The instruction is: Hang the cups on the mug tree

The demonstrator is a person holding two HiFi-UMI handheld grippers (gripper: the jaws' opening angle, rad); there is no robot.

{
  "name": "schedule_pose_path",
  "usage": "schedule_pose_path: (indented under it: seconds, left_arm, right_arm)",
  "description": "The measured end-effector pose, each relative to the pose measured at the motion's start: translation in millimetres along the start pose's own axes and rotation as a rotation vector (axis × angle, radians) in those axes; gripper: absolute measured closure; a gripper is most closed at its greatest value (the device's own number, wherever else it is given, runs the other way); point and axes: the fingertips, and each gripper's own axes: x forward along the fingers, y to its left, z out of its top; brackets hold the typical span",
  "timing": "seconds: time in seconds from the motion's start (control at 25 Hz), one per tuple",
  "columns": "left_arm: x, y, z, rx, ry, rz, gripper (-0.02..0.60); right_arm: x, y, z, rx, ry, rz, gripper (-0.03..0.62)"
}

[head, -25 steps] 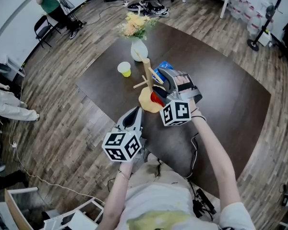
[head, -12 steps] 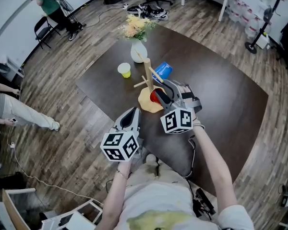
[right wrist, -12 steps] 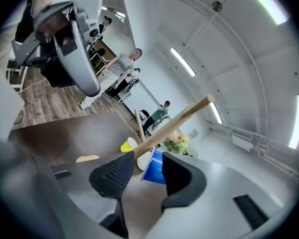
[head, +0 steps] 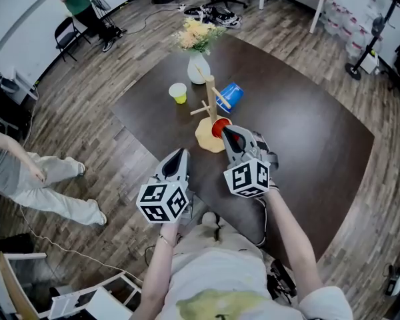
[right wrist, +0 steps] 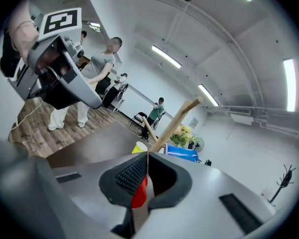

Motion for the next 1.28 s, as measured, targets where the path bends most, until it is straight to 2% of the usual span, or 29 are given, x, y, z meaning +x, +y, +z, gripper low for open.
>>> schedule_pose_path:
  seconds: [0.4, 0.8, 1.0, 1.28]
  left_arm:
    - [-20.0, 21.0, -1.8, -0.002, -0.028, 0.114, 0.558]
    - [-32.0, 50.0, -15.6, -0.041, -0.039, 0.194, 0.558]
    - [-28.1, 73.3, -15.1, -0.068, -0.037, 0.199, 0.558]
    - [-5.1, 119.4, -6.5, -0.09, -0.015, 0.143, 0.558]
  right_arm:
    - [-2.3, 34.3, 19.8, 0.266, -0.069, 0.077, 0.569]
    - [20.0, 72.4, 29.6, 0.494, -0.094, 0.17, 0.569]
    - [38.0, 83.3, 30.9, 0.608, -0.074, 0.17, 0.569]
    - [86.4, 90.4, 26.5, 0.787, -0.044, 0.09, 0.568]
